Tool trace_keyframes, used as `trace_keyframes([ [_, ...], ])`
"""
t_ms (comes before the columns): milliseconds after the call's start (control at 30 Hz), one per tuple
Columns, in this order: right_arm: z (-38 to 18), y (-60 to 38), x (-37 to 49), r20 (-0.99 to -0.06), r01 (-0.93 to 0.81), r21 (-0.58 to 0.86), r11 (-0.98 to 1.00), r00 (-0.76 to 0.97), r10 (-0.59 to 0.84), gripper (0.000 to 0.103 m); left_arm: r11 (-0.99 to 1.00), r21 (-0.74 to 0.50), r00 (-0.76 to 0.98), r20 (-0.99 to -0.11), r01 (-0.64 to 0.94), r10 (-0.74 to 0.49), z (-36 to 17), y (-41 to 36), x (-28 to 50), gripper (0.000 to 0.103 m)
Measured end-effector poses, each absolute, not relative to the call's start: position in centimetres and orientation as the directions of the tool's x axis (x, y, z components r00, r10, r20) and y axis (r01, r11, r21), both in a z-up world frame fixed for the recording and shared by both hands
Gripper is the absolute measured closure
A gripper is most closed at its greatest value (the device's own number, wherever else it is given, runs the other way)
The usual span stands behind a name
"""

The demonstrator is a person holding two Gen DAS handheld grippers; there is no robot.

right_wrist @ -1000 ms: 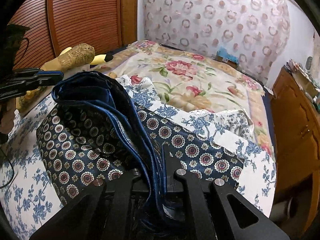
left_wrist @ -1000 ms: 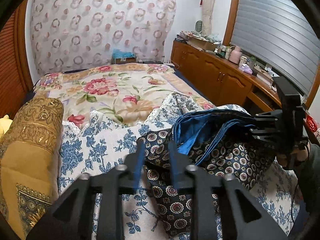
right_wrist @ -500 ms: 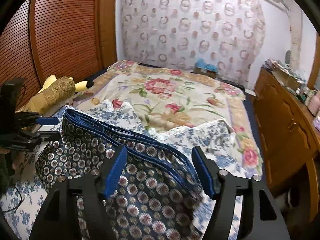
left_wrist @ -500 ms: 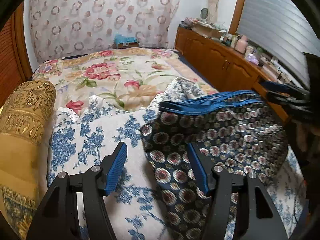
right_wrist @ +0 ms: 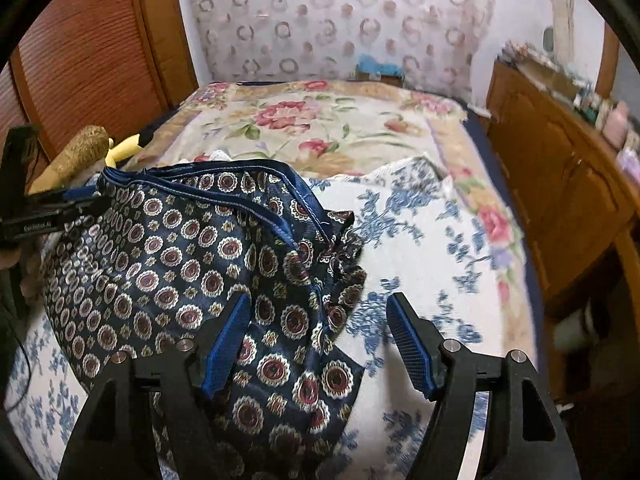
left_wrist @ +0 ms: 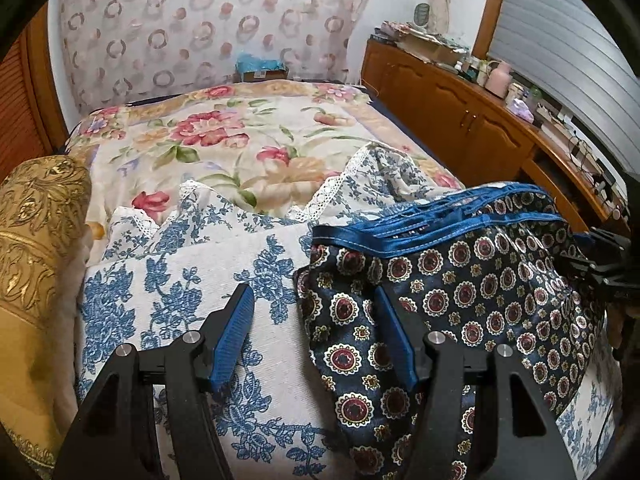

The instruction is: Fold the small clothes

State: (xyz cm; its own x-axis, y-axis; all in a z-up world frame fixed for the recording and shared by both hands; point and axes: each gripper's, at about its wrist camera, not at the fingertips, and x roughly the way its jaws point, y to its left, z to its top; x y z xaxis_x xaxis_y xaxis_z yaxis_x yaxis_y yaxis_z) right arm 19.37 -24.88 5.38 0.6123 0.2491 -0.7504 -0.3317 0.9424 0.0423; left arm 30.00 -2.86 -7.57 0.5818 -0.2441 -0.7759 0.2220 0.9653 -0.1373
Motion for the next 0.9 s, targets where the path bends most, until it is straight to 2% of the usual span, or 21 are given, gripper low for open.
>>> trace_keyframes([
  [233, 5.1, -24.7, 22.4, -0.753, -0.351, 0.092, 0.932, 0.587, 0.296, 0.031, 0.953, -0.166, 0.576, -0.766, 0.253, -0.286, -7.9, -3.1, 30.0, 0.04],
  [300, 5.0, -24.5, 22.6, -0.752, -0.365, 0.087, 0.927, 0.586, 0.301, 0.031, 0.95, -0.176, 0.575, -0.763, 0.257, -0.297, -7.9, -3.0, 30.1, 0.046],
  [367, 4.6, -24.2, 22.6, -0.753, -0.379, 0.066, 0.923, 0.588, 0.295, 0.031, 0.945, -0.195, 0.569, -0.759, 0.262, -0.315, -7.8, -3.0, 30.1, 0.058],
  [433, 4.6, -24.0, 22.4, -0.752, -0.405, 0.059, 0.912, 0.583, 0.308, 0.043, 0.936, -0.219, 0.555, -0.759, 0.275, -0.34, -7.8, -3.1, 30.2, 0.07],
  [467, 4.5, -23.8, 22.4, -0.75, -0.418, 0.06, 0.906, 0.58, 0.318, 0.055, 0.934, -0.222, 0.549, -0.761, 0.279, -0.345, -7.8, -3.2, 30.1, 0.075],
  [500, 4.6, -24.0, 22.2, -0.748, -0.435, 0.073, 0.898, 0.571, 0.338, 0.071, 0.931, -0.227, 0.546, -0.76, 0.285, -0.352, -7.7, -3.2, 30.0, 0.08],
  [567, 4.7, -24.0, 22.1, -0.743, -0.464, 0.109, 0.879, 0.549, 0.382, 0.082, 0.925, -0.239, 0.54, -0.757, 0.295, -0.368, -7.5, -3.3, 29.8, 0.089],
  [633, 4.8, -23.9, 21.7, -0.741, -0.469, 0.082, 0.879, 0.561, 0.368, 0.087, 0.916, -0.251, 0.546, -0.742, 0.312, -0.389, -6.9, -3.3, 29.2, 0.096],
  [900, 7.6, -23.0, 18.5, -0.652, -0.471, 0.009, 0.882, 0.666, 0.362, 0.091, 0.908, -0.24, 0.65, -0.637, 0.343, -0.414, -1.7, -2.7, 24.8, 0.098],
])
